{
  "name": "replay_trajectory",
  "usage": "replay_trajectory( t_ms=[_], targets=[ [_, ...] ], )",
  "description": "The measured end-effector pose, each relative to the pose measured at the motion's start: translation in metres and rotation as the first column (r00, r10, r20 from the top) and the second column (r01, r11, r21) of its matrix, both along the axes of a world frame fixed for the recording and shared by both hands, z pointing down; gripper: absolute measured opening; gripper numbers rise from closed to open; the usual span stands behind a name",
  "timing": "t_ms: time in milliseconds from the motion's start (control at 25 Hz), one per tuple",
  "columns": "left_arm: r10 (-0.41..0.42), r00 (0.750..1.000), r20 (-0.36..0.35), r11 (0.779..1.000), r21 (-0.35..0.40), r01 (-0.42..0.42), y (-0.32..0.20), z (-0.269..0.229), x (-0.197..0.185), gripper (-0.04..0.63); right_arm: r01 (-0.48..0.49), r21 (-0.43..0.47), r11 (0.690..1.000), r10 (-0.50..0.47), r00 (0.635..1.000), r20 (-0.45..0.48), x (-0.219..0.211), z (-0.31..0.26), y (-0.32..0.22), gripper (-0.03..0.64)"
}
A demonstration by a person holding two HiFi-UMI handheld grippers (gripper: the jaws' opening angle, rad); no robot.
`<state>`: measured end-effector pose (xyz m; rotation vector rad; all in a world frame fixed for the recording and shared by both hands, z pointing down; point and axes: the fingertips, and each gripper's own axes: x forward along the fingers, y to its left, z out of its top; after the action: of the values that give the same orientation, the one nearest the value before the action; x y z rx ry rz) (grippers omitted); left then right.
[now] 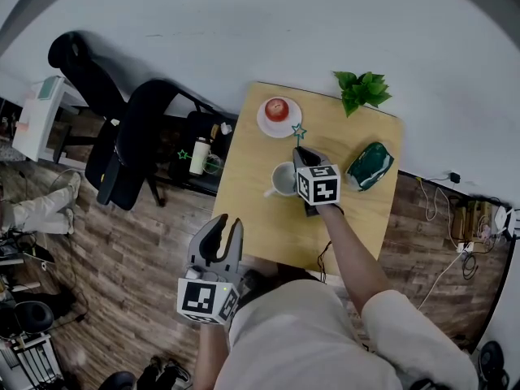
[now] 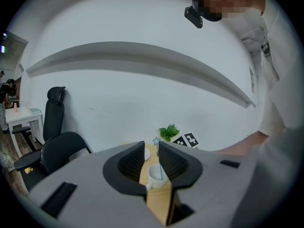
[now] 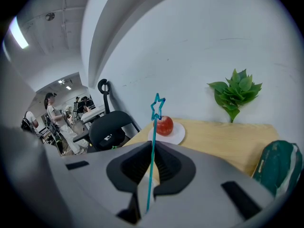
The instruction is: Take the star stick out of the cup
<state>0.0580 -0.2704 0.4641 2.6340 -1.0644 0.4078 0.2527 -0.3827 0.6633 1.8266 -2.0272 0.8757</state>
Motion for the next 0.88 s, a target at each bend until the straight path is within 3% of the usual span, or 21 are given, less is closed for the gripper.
replay_trajectory(
  t_ms=[320, 880],
  targets=[
    [-0.009, 1.000, -0.019, 1.000, 0.009, 0.010, 0.003, -0.005, -0.008, 0.088, -0.021, 0.022, 1.000, 0.020, 1.000, 0.017, 0.001, -0.009, 0.005, 0.011],
    [0.055, 0.998, -0.037, 0.998, 0.027, -0.054, 0.019, -0.015, -0.017, 0.087, -0.104, 0.115, 0.988, 0.098, 0.993, 0.060, 0.005, -0.050, 0.023, 0.011]
  ],
)
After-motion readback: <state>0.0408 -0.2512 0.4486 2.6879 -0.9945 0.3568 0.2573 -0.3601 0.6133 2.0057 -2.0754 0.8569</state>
